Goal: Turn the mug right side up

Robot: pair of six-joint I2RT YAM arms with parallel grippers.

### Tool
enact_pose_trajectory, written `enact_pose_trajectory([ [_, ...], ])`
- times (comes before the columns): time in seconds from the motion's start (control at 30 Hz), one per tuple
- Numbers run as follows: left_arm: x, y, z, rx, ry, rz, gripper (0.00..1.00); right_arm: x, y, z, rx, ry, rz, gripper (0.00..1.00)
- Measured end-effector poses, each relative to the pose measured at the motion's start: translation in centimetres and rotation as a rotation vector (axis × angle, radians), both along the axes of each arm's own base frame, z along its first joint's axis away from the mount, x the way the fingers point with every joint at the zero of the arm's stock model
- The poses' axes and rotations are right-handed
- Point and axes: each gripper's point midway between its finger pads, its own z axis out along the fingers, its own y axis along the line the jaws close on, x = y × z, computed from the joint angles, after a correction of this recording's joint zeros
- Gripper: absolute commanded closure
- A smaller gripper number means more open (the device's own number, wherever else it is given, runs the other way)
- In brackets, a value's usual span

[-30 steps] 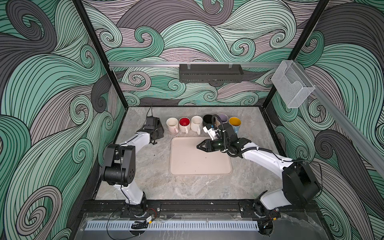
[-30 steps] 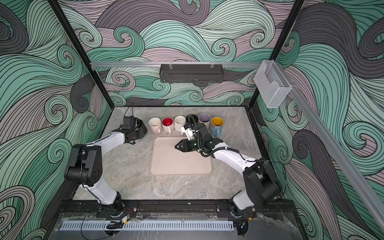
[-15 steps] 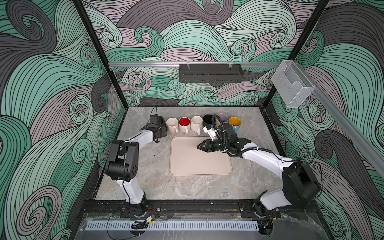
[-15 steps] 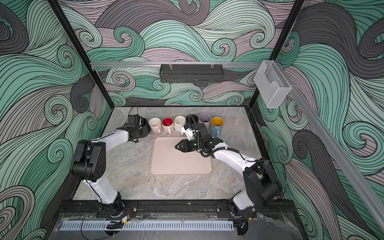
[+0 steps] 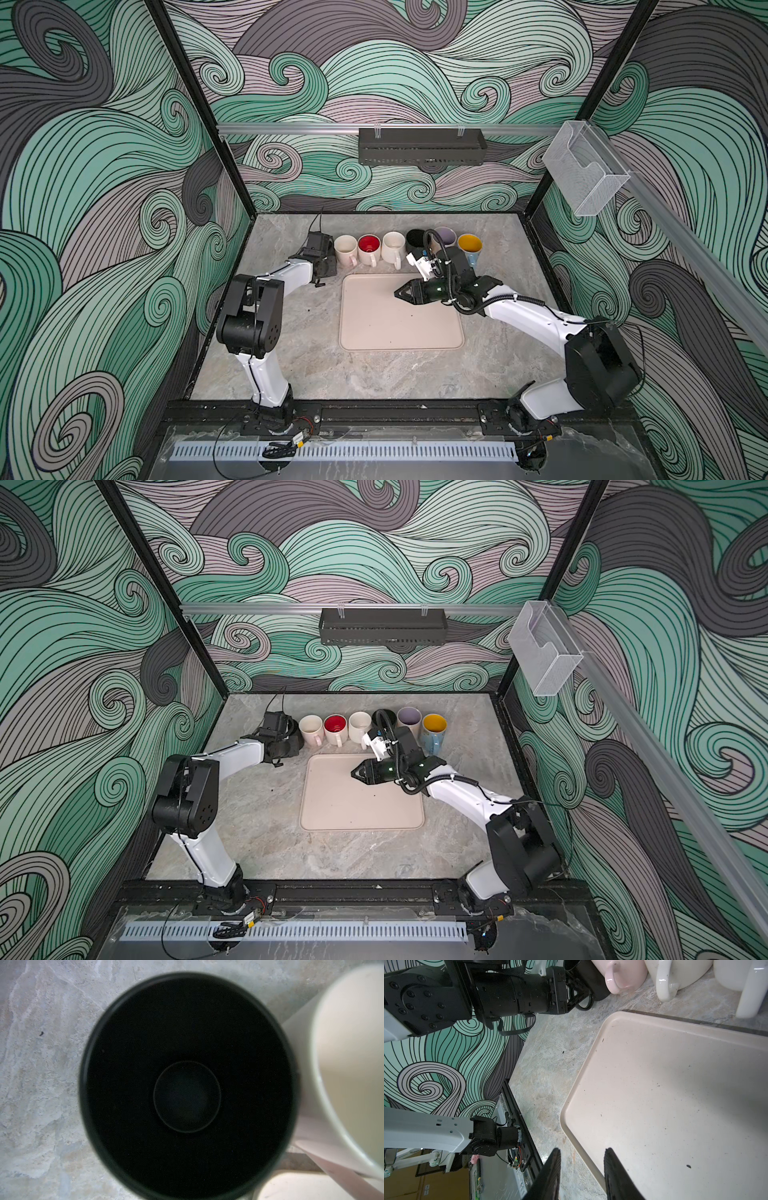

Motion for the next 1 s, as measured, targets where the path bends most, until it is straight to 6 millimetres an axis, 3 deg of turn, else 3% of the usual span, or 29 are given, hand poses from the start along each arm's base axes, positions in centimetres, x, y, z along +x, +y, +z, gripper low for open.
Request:
enact_pose_trajectory([
  [0.2, 0.4, -0.2, 0.2, 0.005, -0.021, -0.003, 0.67, -0.2, -0.4, -0.1, -0.013, -0.003, -0.01, 0.63],
  [0.37, 1.0, -0.5, 0.7, 0.006, -0.053, -0.005, 0.42, -0.3, -0.5, 0.1, -0.015, -0.011, -0.01, 0.63],
  [0.53, 0.9, -0.7, 2.2, 0.009, -0.091, -0.016, 0.32, -0.3, -0.6, 0.5, -0.015, -0.024, -0.011, 0.63],
  [0.6, 0.6, -0.6, 3.5, 0.009, -0.118, -0.016, 0.3, -0.4, -0.7, 0.7, -0.017, -0.029, -0.011, 0.62],
  [0.73, -1.1, -0.5, 8.3, 0.011, -0.222, -0.008, 0.23, -0.6, -1.5, 1.5, -0.036, -0.051, -0.033, 0.5],
  [0.8, -2.5, -0.4, 11.3, 0.012, -0.291, 0.0, 0.15, -0.7, -2.2, 2.2, -0.052, -0.076, -0.059, 0.36],
  [0.83, -3.3, -0.4, 12.9, 0.011, -0.331, 0.005, 0.07, -0.7, -2.7, 2.7, -0.062, -0.096, -0.076, 0.23],
  [0.87, -4.3, -0.3, 14.6, 0.008, -0.376, 0.013, 0.01, -0.7, -3.2, 3.1, -0.075, -0.116, -0.096, 0.03],
  [1.0, -7.8, 0.4, 18.6, 0.004, -0.501, 0.041, 0.02, -0.2, -6.2, 4.8, -0.162, -0.219, -0.214, 0.0],
])
